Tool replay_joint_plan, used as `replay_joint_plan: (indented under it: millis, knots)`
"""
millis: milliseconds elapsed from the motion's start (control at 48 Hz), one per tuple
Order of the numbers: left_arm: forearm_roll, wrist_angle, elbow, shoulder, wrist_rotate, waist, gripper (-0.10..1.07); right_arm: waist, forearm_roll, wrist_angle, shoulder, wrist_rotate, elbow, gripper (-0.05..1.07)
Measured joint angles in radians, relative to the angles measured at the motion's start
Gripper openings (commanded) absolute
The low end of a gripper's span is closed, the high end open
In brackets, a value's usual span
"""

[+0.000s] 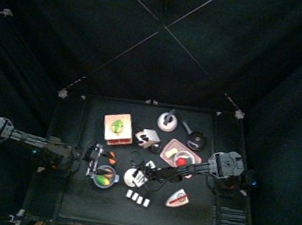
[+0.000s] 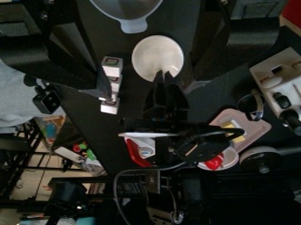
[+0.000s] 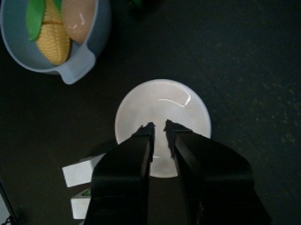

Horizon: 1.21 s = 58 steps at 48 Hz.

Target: Grab egg

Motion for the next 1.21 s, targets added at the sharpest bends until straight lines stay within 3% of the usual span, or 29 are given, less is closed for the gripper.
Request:
replay_joint_plan:
  millis: [167,438,688,979,1208]
  knots:
    - [0.0,0.057,0.006,0.002,0.002,-0.008,0.98,0.002,-0.005,-0.064,-0.044,0.0,0.031,0.62]
    - [-0.006,0.325,0.003,0.0,-0.003,-0.094,0.98,-0.002,-0.025,-0.256,-0.118,-0.002,0.132,0.62]
    - [-0.115,0.48,0.003,0.011,0.0,-0.161,0.98,-0.023,-0.043,-0.442,-0.19,-0.005,0.247,0.62]
    - [-0.272,0.537,-0.009,0.112,-0.002,-0.172,0.97,-0.086,-0.098,-0.604,-0.25,-0.006,0.344,0.62]
    - [-0.256,0.537,-0.049,0.198,-0.003,-0.172,0.97,-0.164,-0.21,-0.67,-0.293,-0.008,0.367,0.62]
